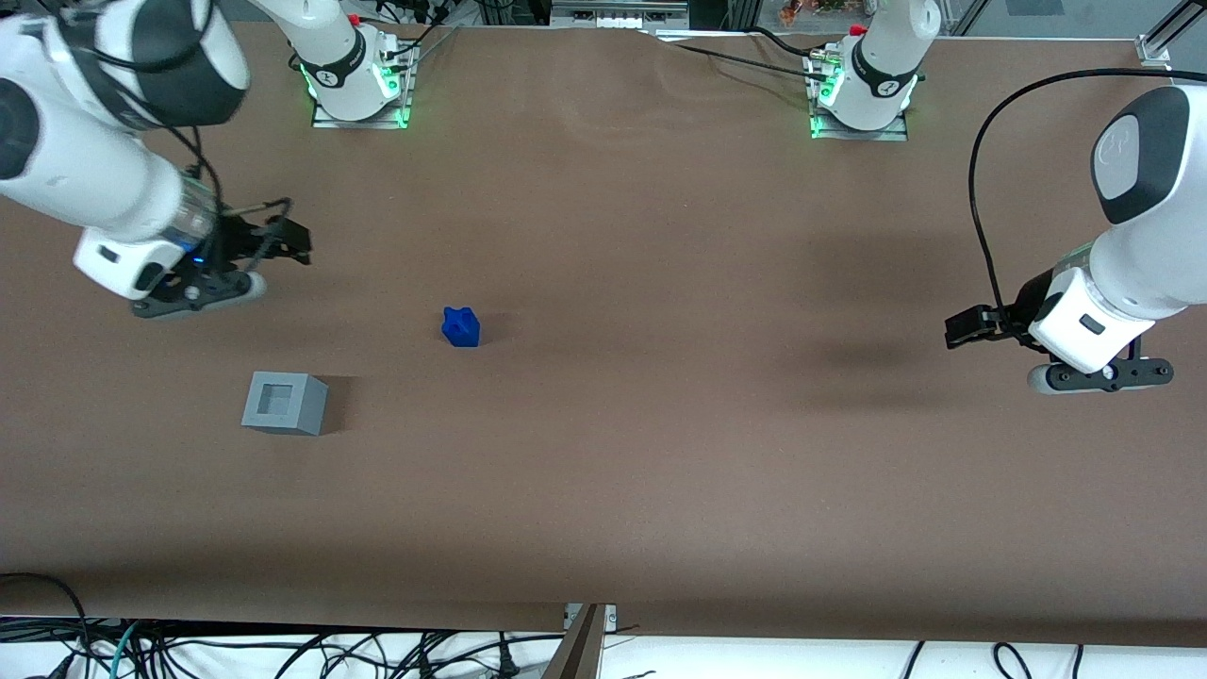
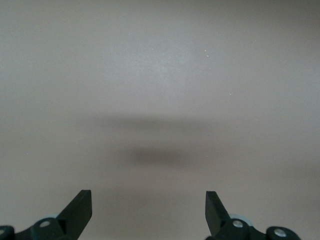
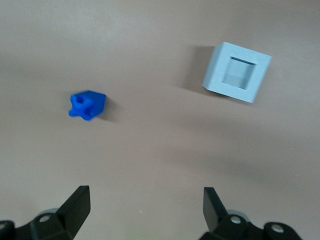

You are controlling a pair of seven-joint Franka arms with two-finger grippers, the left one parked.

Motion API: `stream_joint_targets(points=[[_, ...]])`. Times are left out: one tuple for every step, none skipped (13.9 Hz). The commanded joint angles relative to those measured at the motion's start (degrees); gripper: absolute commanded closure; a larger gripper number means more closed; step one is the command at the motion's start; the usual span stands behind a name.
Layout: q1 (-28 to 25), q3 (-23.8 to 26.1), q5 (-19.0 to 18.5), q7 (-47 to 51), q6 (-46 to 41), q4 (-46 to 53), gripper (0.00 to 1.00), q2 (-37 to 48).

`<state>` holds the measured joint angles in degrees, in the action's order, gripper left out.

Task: Insert blue part into gray base with right arm
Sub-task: 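Move the open right gripper over the blue part and lower it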

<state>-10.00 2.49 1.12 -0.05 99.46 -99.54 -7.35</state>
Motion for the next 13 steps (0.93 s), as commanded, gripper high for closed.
stream_joint_targets(points=[[-3.9,-0.2,-0.9,8.4,2.6,0.7,0.0,-3.1],[-5.8,-0.2,-0.8,10.2,3.7,0.7,0.0,-4.5],[-7.2,-0.2,-0.8,11.0,6.3,0.6,0.01,-6.1],[-8.3,-0.2,-0.8,13.0,8.3,0.2,0.0,-7.1],[-9.7,-0.2,-0.8,15.9,9.9,0.0,0.0,-8.4],[-10.6,-0.2,-0.9,18.4,12.3,-1.1,0.0,-9.3],[-11.2,-0.2,-0.9,20.2,16.2,-3.0,0.01,-9.9],[-11.7,-0.2,-0.9,21.6,20.6,-5.6,0.01,-10.3],[-11.9,-0.2,-0.9,23.3,24.8,-7.7,0.01,-11.2],[-12.2,-0.2,-0.9,25.5,27.3,-8.6,0.01,-12.4],[-12.8,-0.2,-1.0,26.8,28.1,-9.0,0.01,-13.5],[-13.6,-0.4,-1.1,27.3,28.3,-9.1,0.01,-14.8],[-13.8,-0.4,-1.1,27.4,29.0,-9.1,0.01,-16.5]])
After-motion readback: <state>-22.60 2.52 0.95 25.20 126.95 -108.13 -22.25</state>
